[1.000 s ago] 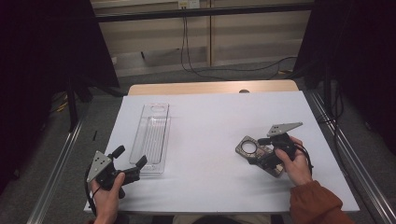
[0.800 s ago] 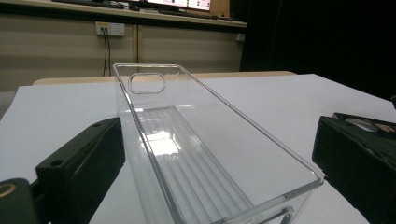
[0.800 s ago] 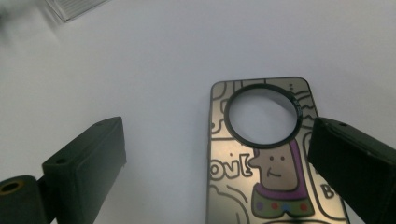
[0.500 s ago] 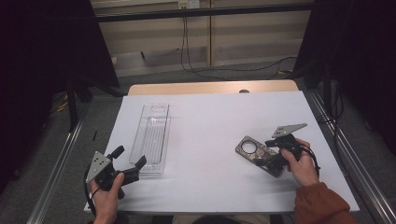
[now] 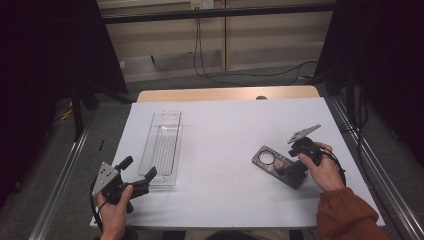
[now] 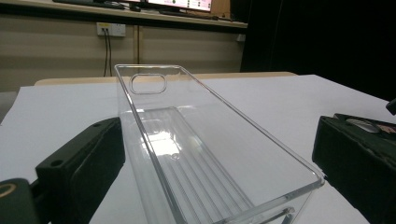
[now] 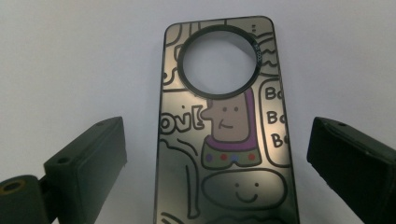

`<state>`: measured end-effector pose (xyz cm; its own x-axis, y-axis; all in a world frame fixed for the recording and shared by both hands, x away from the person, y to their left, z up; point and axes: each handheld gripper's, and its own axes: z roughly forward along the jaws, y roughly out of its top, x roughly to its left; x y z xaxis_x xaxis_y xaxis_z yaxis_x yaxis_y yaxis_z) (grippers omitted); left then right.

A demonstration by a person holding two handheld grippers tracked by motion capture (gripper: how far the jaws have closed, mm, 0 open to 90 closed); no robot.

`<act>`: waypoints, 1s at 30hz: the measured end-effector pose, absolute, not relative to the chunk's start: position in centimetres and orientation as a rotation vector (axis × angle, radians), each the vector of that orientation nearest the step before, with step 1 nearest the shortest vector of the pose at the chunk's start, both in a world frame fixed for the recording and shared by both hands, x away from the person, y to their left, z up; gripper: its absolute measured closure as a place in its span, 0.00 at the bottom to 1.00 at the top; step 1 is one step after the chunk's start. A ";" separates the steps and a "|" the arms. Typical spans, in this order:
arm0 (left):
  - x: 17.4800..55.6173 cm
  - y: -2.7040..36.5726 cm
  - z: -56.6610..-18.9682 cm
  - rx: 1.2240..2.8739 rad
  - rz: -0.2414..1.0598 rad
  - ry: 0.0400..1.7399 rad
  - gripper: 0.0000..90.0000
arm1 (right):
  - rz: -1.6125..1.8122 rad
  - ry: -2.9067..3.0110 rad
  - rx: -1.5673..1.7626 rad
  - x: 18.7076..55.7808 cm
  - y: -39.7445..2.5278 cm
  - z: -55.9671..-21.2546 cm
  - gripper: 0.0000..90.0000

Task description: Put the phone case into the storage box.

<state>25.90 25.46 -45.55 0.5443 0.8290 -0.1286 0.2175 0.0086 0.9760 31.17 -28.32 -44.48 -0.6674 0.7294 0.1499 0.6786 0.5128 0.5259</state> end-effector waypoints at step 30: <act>26.0 25.4 -45.6 1.532 0.608 0.936 0.03 | 0.498 2.811 1.155 33.3 -25.7 -46.5 0.06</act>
<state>25.95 25.38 -45.62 0.5425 0.8306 -0.1257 0.2225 0.0022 0.9749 33.32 -25.71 -46.46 -0.7169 0.6942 0.0648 0.6742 0.6665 0.3181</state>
